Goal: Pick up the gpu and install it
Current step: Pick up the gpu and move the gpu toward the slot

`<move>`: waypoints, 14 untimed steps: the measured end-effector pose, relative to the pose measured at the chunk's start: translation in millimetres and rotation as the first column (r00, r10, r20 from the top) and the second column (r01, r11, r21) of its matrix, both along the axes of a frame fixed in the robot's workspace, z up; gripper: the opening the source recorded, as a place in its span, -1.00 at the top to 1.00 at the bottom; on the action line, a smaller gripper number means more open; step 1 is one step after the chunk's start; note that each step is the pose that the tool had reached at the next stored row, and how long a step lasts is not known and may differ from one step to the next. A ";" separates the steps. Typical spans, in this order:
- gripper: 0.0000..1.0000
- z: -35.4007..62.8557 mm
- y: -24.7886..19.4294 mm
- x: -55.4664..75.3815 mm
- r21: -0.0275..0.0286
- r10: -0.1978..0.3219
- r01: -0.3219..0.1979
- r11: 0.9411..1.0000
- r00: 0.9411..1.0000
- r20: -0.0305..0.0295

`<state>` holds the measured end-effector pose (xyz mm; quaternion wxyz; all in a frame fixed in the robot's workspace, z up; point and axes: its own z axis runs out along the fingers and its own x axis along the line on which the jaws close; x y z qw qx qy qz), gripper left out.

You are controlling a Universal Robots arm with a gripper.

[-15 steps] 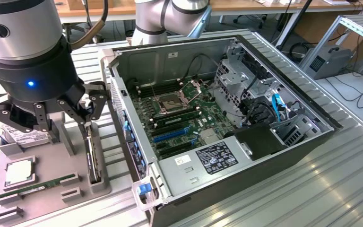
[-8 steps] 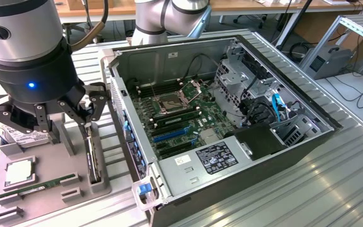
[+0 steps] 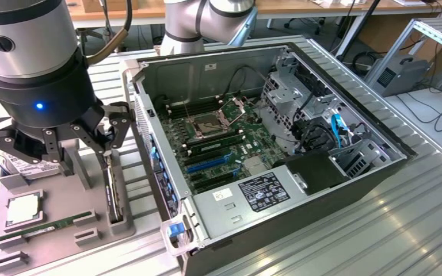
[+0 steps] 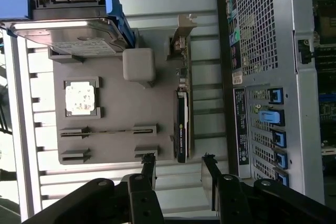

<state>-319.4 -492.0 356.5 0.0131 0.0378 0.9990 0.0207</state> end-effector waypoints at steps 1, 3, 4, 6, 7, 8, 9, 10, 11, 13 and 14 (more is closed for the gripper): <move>0.04 -0.2 0.0 0.0 0.000 0.000 0.000 1.000 1.000 0.000; 0.04 -0.6 -0.1 0.0 0.000 0.000 0.000 1.000 1.000 0.000; 0.04 -0.9 -0.2 0.0 0.000 0.000 0.000 1.000 1.000 0.000; 0.04 -1.3 -0.3 0.0 0.000 0.000 0.000 1.000 1.000 0.000; 0.04 -1.5 -0.3 0.0 0.000 0.000 0.000 1.000 1.000 0.000; 0.04 -1.6 -0.4 0.0 0.000 0.000 0.000 1.000 1.000 0.000; 0.04 -1.8 -0.4 0.0 0.000 0.000 0.000 1.000 1.000 0.000; 0.04 -2.0 -0.5 0.0 0.000 0.000 0.000 1.000 1.000 0.000; 0.04 -2.1 -0.5 0.0 0.000 0.000 0.000 1.000 1.000 0.000; 0.04 -2.5 -0.6 0.0 0.000 0.000 0.000 1.000 1.000 0.000; 0.04 -2.6 -0.6 0.0 0.000 0.000 0.000 1.000 1.000 0.000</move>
